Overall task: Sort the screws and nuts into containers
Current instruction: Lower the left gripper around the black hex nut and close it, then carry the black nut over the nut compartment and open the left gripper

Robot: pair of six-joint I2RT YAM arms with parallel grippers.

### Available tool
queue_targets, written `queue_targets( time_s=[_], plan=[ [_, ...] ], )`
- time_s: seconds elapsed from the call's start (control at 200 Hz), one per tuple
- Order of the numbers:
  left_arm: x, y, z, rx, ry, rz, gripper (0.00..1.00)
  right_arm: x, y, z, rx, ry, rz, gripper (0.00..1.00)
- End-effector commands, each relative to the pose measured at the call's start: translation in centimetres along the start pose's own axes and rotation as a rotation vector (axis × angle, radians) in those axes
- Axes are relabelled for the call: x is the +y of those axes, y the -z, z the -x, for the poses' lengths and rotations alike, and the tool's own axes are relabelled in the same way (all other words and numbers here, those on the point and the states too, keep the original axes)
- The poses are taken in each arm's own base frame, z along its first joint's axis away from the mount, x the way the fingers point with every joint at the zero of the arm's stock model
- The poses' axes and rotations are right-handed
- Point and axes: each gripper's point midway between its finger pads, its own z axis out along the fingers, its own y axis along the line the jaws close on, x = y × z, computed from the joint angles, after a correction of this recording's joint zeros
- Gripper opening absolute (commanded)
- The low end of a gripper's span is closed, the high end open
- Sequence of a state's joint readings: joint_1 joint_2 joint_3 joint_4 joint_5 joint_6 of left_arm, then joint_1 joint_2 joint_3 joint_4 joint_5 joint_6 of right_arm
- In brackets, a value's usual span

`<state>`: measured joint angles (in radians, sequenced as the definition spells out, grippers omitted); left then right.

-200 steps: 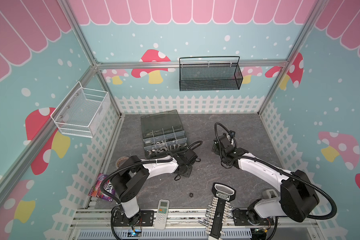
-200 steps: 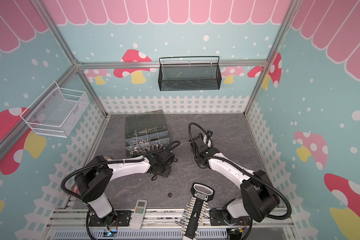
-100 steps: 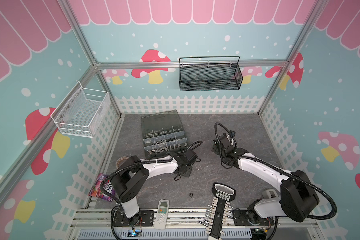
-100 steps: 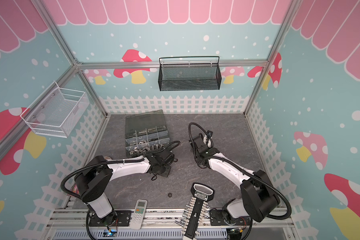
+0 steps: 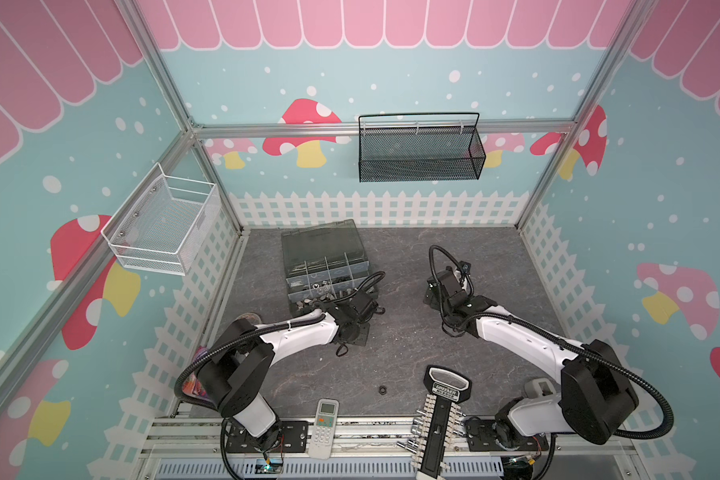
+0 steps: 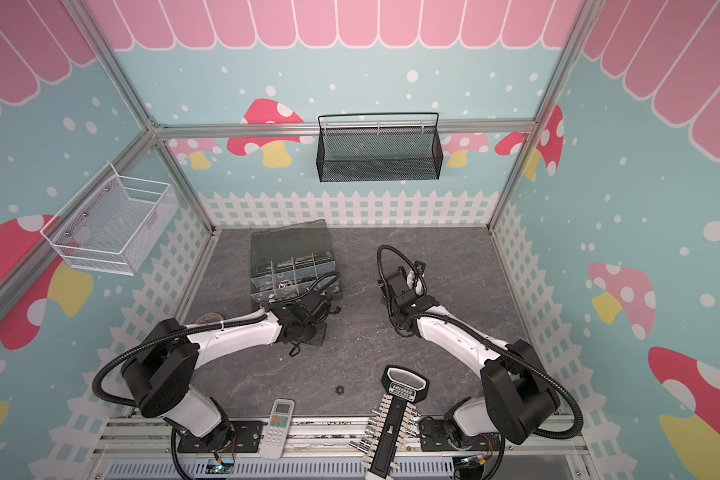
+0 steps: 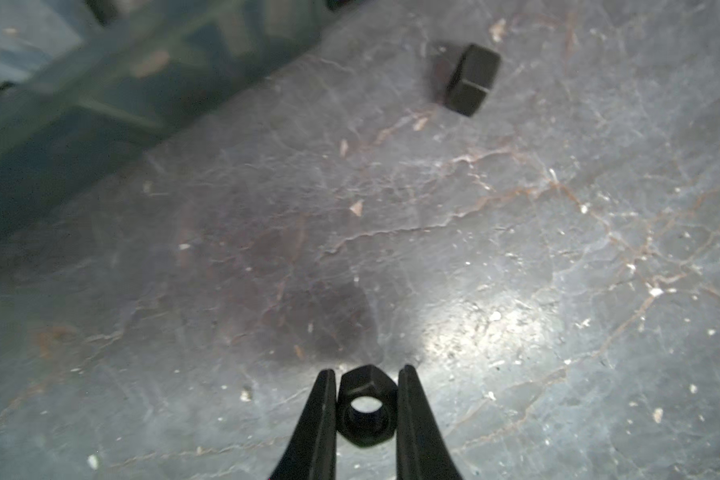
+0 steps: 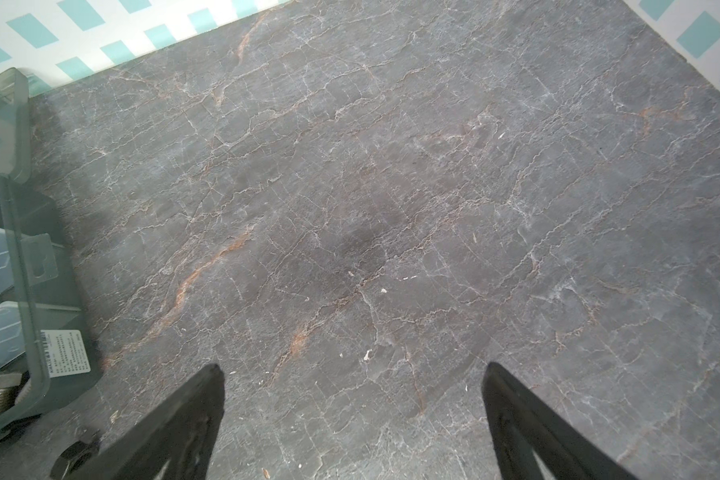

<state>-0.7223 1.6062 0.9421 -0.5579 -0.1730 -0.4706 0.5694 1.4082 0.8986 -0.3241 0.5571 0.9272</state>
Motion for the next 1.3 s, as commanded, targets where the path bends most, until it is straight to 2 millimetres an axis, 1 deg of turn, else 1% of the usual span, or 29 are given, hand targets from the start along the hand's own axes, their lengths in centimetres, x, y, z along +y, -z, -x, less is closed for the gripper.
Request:
queue_targets(
  time_s=[0.0, 0.105, 0.22, 0.275, 0.295, 0.325, 0.395, 0.42, 0.44, 0.6, 0.755, 0.905, 1.076, 1.101, 1.206, 1.296],
  plan=[
    [3.0, 1.1, 0.6, -0.044, 0.088, 0.06, 0.16, -0.7, 0.3, 0.3, -0.01, -0.03, -0.02, 0.98],
    [5.4, 2.5, 2.1, -0.109, 0.161, 0.089, 0.16, -0.6, 0.3, 0.3, -0.009, -0.03, -0.019, 0.98],
    [8.3, 4.2, 4.5, -0.194, 0.226, 0.138, 0.16, -0.6, 0.3, 0.4, -0.008, -0.029, -0.016, 0.98],
    [9.3, 4.9, 5.5, -0.223, 0.248, 0.144, 0.16, -0.5, 0.3, 0.3, -0.006, -0.026, -0.014, 0.98],
    [10.2, 5.2, 6.0, -0.243, 0.259, 0.174, 0.16, -0.5, 0.3, 0.3, -0.005, -0.025, -0.013, 0.98],
    [10.9, 5.6, 6.6, -0.262, 0.27, 0.186, 0.16, -0.5, 0.3, 0.3, -0.005, -0.024, -0.012, 0.98],
    [12.6, 6.2, 8.0, -0.297, 0.303, 0.219, 0.16, -0.4, 0.3, 0.3, -0.002, -0.02, -0.009, 0.98],
    [12.8, 6.3, 8.4, -0.307, 0.304, 0.223, 0.16, -0.4, 0.4, 0.3, -0.002, -0.021, -0.007, 0.98],
    [13.8, 6.5, 8.9, -0.32, 0.329, 0.238, 0.16, -0.4, 0.4, 0.3, -0.002, -0.021, -0.005, 0.98],
    [17.4, 7.1, 12.0, -0.395, 0.411, 0.28, 0.16, -0.3, 0.6, 0.4, -0.002, -0.021, 0.002, 0.98],
    [19.8, 6.5, 14.0, -0.412, 0.463, 0.282, 0.16, -0.5, 0.7, 0.5, -0.002, -0.02, 0.003, 0.98],
    [21.3, 4.7, 15.2, -0.382, 0.481, 0.289, 0.16, -0.5, 0.9, 0.7, -0.009, -0.025, 0.004, 0.98],
    [22.4, 2.5, 15.1, -0.334, 0.487, 0.311, 0.17, -0.5, 1.0, 0.7, -0.012, -0.026, 0.004, 0.98],
    [22.0, 2.0, 15.1, -0.32, 0.484, 0.285, 0.17, -0.5, 1.0, 0.7, -0.011, -0.026, 0.004, 0.98],
    [22.2, 0.9, 14.8, -0.294, 0.49, 0.277, 0.18, -0.6, 0.9, 0.6, -0.01, -0.025, 0.001, 0.98],
    [22.0, 0.1, 14.5, -0.272, 0.488, 0.259, 0.19, -0.5, 0.9, 0.6, -0.008, -0.027, 0.002, 0.98]
  ],
)
